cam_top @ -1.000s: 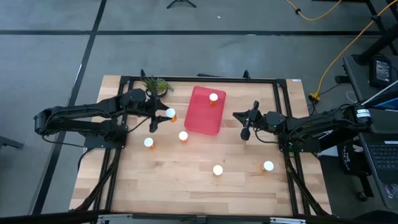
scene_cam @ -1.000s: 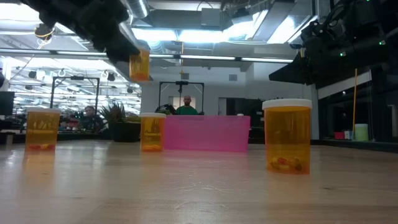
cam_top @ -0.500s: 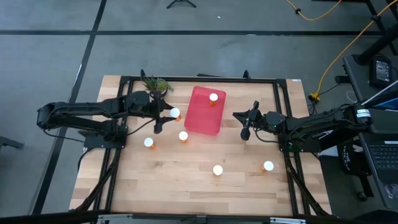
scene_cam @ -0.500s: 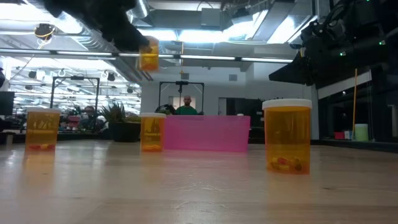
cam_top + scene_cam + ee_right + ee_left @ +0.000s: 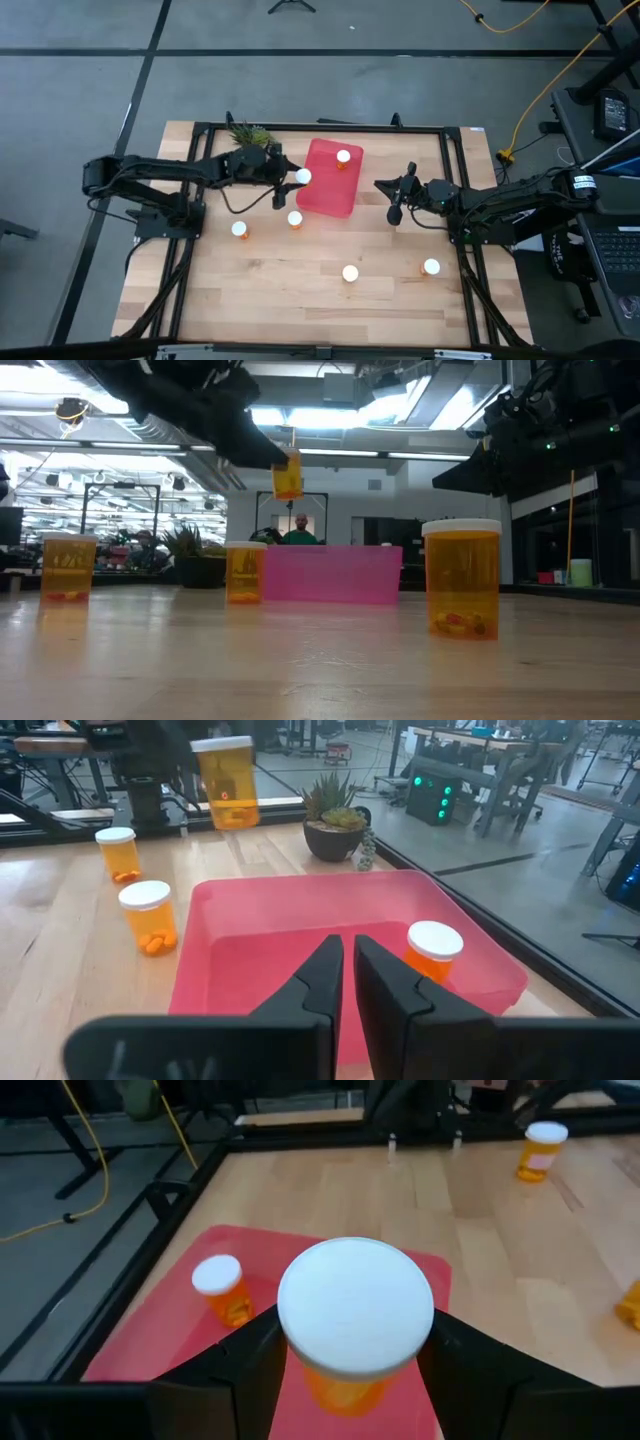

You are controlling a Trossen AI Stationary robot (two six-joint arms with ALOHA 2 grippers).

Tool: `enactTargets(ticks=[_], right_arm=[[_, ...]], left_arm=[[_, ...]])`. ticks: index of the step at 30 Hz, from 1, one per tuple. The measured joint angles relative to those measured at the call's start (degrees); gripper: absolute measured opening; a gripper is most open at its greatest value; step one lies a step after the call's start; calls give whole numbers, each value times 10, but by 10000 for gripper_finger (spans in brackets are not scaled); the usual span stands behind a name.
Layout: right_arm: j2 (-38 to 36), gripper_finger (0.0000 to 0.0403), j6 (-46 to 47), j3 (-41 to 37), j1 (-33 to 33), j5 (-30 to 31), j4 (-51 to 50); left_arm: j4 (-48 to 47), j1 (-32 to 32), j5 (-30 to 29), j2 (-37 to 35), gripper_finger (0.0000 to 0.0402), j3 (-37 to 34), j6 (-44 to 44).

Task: Pick and place pill bottles into a basket
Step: Put the orange pill bottle into the red bin

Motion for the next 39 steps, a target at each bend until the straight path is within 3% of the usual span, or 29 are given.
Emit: enactTargets(ticks=[7, 14, 23, 39], right_arm=[[0, 35, -2, 0, 0, 0, 4], [0, 35, -21, 0, 0, 0, 21], [0, 35, -31, 0, 0, 0, 23], [0, 35, -28, 0, 0, 0, 21]], left_arm=[[43, 49, 30, 46, 205, 2, 0], [45, 79, 70, 120, 205, 51, 24], [72, 109, 72, 205, 205, 113, 38], [117, 127, 84, 276, 205, 115, 45]])
